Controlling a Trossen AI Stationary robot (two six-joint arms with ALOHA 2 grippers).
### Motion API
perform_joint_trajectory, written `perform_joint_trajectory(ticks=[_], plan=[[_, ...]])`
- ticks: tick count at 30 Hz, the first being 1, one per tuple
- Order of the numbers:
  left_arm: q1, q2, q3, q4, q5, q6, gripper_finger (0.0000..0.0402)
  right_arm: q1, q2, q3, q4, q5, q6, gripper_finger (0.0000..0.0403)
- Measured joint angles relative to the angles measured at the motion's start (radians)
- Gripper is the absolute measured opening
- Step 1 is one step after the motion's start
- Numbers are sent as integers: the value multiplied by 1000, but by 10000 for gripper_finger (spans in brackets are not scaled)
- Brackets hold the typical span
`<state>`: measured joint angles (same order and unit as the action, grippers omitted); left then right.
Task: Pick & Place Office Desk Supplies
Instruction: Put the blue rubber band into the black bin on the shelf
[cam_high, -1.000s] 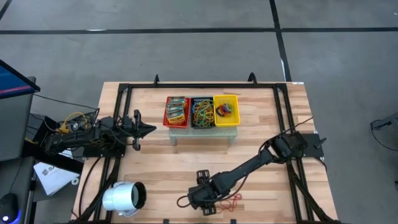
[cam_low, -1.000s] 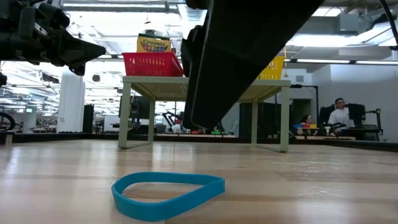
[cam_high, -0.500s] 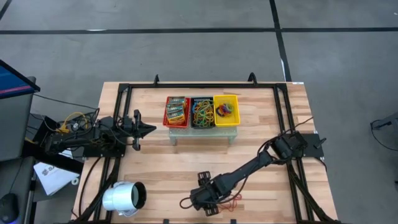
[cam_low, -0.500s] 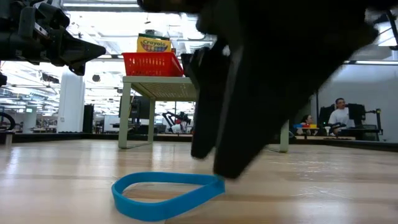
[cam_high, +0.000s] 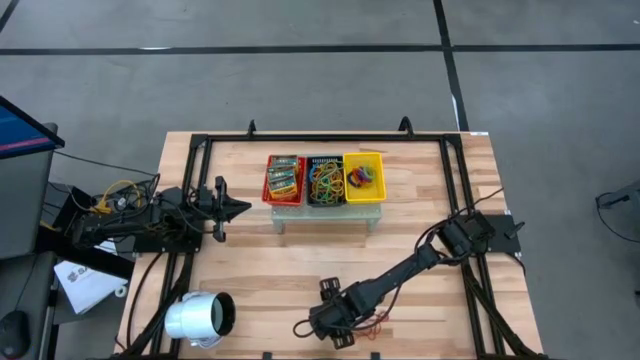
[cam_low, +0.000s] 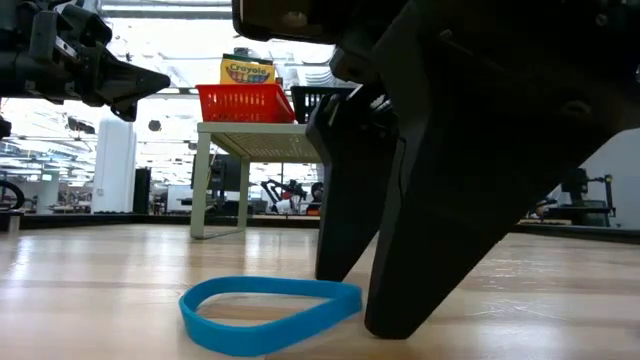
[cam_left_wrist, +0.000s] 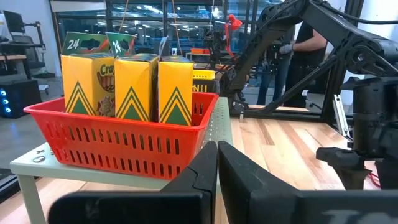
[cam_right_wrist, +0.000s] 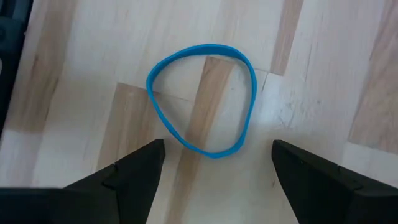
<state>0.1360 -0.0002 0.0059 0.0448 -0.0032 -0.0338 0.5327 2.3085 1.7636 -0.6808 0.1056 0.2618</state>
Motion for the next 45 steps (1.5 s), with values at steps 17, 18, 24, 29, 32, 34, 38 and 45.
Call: perform_joint_trajectory(ticks=[17,18,24,29,32,34,38,45], plan=[[0,0,0,0,0,0,8,-10,3,-3,57,-1,0,170],[0,0,0,0,0,0,8,-10,3,-3,57,-5,0,158],[0,0,0,0,0,0,8,-12,3,-2,53,-25,24,89],[0,0,0,0,0,0,8,-26,3,-1,49,-33,72,36],[0,0,0,0,0,0,8,-25,3,-1,49,-31,79,8],[0,0,0,0,0,0,8,-25,3,-1,50,-29,83,7],[0,0,0,0,0,0,8,-25,3,8,37,-27,86,4],[0,0,0,0,0,0,8,-23,4,166,-118,-29,5,3]])
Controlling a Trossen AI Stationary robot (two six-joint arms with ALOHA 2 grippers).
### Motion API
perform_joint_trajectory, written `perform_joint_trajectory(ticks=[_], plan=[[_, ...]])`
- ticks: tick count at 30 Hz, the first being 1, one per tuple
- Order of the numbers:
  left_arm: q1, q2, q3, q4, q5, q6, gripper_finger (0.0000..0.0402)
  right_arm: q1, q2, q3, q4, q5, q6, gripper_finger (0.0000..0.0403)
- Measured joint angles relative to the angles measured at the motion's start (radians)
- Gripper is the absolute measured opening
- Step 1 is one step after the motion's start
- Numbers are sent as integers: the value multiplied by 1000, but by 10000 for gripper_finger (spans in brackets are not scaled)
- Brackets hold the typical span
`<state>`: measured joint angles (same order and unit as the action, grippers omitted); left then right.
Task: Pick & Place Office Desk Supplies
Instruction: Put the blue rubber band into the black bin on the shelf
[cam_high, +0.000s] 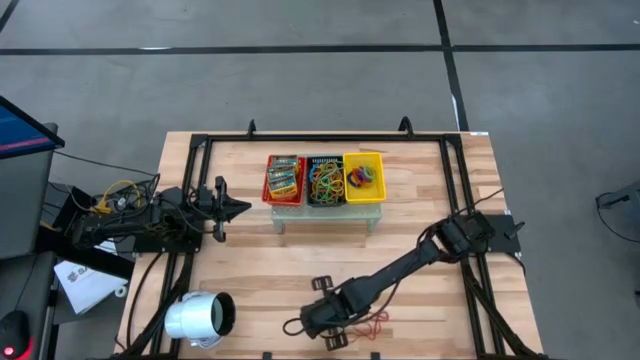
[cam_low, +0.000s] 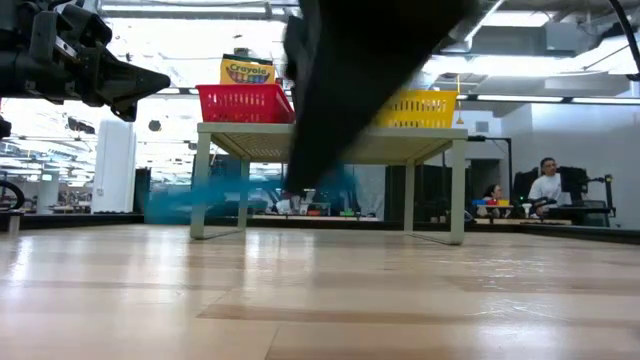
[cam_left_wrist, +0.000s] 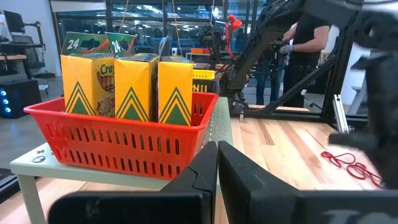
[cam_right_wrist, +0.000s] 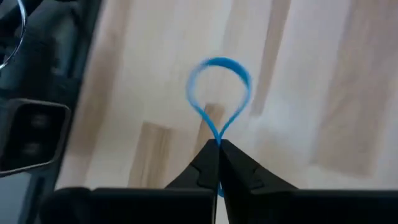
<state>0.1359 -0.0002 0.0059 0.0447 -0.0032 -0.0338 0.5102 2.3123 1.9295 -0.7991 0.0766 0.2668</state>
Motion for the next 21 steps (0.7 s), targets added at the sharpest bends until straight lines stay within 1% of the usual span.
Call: perform_joint_trajectory(ticks=[2,5,9,10,11,13,16,18,21], plan=[[0,0,0,0,0,0,8,-3,0,78,-57,14,-58,2],[0,0,0,0,0,0,8,-13,0,217,-189,77,-129,2],[0,0,0,0,0,0,8,-35,-3,428,-393,198,-209,1],[0,0,0,0,0,0,8,-41,-26,427,-407,237,-228,1],[0,0,0,0,0,0,8,-47,-75,377,-391,274,-246,1],[0,0,0,1,0,0,8,-73,-156,325,-405,332,-259,1],[0,0,0,1,0,0,8,-124,-268,299,-470,404,-207,1],[0,0,0,2,0,0,8,-163,-325,288,-484,427,-192,0],[0,0,0,-4,0,0,8,-236,-388,278,-484,430,-200,0]])
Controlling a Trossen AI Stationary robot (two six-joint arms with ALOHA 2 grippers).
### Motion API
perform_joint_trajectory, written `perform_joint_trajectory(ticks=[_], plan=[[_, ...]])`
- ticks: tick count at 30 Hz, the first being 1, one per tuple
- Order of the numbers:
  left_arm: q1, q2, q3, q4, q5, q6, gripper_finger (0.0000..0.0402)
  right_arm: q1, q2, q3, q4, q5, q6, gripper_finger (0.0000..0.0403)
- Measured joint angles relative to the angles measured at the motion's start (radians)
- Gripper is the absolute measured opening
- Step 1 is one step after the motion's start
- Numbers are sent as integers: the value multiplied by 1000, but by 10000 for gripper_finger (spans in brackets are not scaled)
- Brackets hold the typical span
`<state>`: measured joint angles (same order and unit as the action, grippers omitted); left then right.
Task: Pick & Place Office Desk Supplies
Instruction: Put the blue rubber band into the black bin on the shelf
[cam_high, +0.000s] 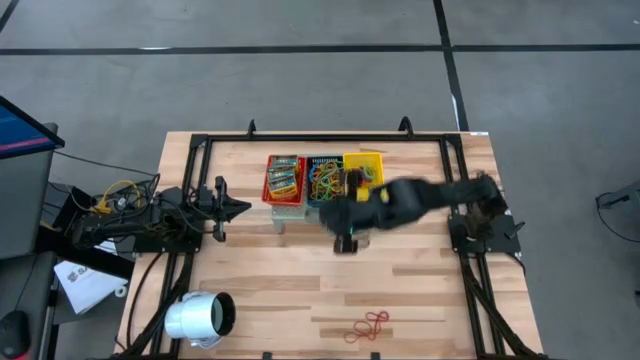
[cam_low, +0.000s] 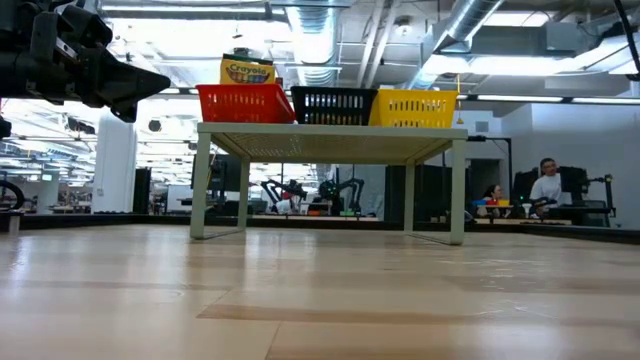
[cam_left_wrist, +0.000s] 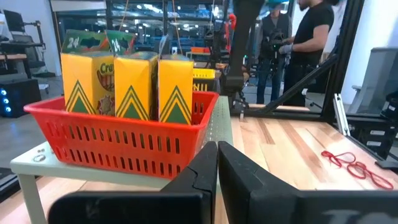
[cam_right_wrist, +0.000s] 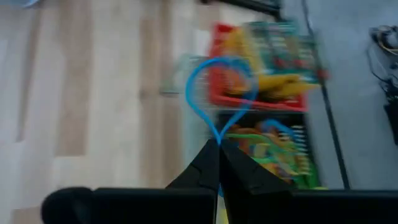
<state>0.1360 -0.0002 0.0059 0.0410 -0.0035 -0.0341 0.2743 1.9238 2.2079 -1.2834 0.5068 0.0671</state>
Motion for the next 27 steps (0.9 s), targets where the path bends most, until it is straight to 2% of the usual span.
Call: perform_joint_trajectory(ticks=[5,13,19,27], plan=[[0,0,0,7,0,0,8,-143,-54,-4,-7,-23,-67,0],[0,0,0,5,0,0,8,-338,-40,-5,-3,-222,-125,0],[0,0,0,5,0,0,8,-395,1,-5,-3,-268,-146,0],[0,0,0,4,0,0,8,-410,114,-6,-5,-326,-186,0]])
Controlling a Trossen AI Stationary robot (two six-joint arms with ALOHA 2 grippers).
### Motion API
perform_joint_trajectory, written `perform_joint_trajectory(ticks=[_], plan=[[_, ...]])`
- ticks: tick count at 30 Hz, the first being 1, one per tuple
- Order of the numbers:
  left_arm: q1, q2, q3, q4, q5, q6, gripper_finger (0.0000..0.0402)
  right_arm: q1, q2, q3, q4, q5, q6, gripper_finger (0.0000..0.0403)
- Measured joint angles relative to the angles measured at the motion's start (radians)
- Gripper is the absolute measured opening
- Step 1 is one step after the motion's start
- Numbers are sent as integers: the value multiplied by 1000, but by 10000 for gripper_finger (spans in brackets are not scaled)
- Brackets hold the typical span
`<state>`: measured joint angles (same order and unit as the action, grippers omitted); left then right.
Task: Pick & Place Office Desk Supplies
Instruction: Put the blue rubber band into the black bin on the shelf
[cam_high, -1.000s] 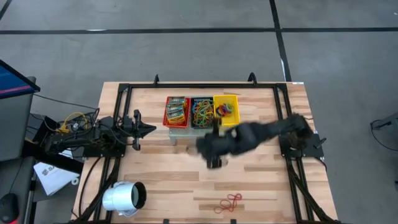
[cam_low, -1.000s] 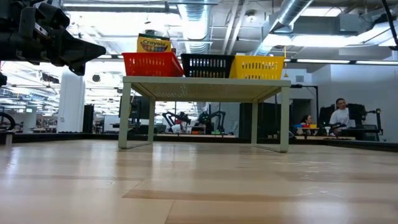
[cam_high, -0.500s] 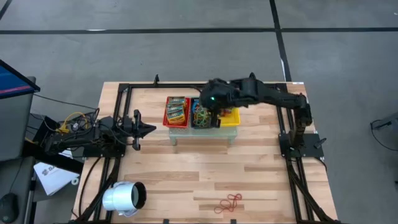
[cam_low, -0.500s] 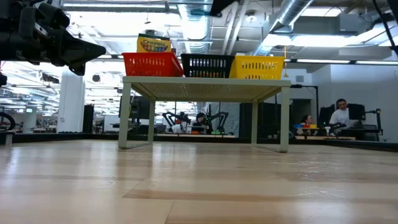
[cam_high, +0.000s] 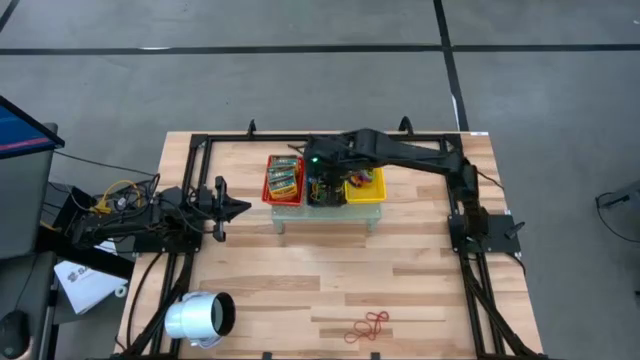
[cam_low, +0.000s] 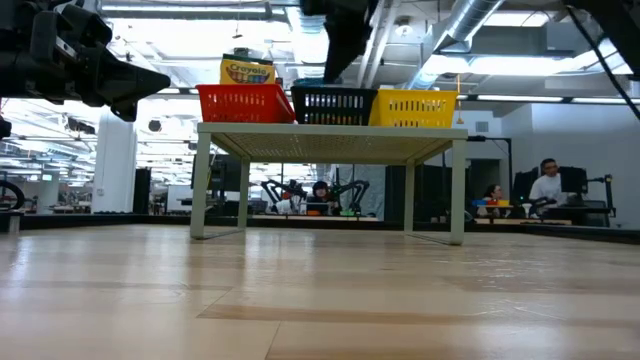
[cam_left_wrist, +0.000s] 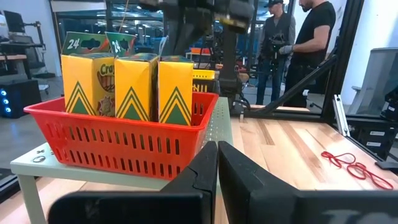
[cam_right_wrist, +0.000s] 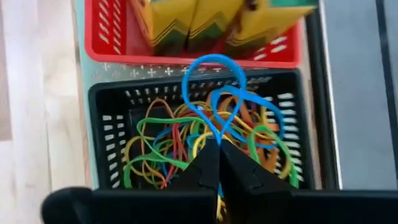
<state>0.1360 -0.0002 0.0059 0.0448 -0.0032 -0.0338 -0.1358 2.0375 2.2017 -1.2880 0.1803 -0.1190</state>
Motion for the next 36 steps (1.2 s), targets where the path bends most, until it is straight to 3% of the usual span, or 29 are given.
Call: perform_joint_trajectory(ticks=[9,26,30,36], plan=[[0,0,0,-1,0,0,8,4,84,-1,-24,-3,-23,0],[0,0,0,0,0,0,8,-4,45,1,-139,3,77,17],[0,0,0,0,0,0,8,-4,45,1,-144,4,102,49],[0,0,0,0,0,0,8,-1,42,1,-134,2,101,137]])
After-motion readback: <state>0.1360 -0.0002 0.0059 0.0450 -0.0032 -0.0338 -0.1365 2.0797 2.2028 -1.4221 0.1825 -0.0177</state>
